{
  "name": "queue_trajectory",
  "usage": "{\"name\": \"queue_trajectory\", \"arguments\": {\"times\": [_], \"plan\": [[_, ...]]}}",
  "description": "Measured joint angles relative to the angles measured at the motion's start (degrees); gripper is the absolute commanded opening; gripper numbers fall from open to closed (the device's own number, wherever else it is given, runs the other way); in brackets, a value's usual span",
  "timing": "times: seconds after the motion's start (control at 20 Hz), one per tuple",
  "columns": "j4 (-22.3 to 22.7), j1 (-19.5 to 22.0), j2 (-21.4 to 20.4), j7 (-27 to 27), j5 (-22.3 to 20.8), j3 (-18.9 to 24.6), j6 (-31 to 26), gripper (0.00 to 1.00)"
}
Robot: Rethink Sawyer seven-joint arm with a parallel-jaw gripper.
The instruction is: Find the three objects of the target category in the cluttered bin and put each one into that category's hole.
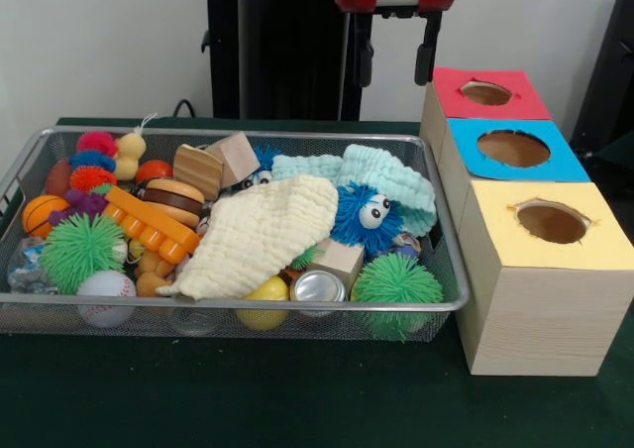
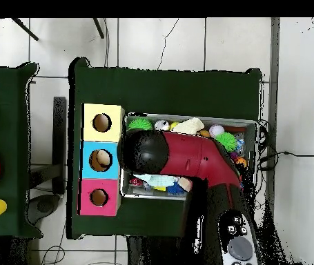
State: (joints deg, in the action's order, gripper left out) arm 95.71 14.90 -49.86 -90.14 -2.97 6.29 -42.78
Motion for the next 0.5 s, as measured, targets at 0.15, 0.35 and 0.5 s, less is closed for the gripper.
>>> {"name": "queue_trajectory", "arguments": {"times": [0.15, 0.35, 0.5], "plan": [[0.0, 0.0, 0.0, 0.0, -0.7, 0.7, 0.0, 1.00], [0.0, 0.1, 0.0, 0.0, -0.8, 1.5, 0.0, 1.00], [0.0, 0.8, 0.0, 0.0, -0.8, 2.6, 0.0, 1.00]]}}
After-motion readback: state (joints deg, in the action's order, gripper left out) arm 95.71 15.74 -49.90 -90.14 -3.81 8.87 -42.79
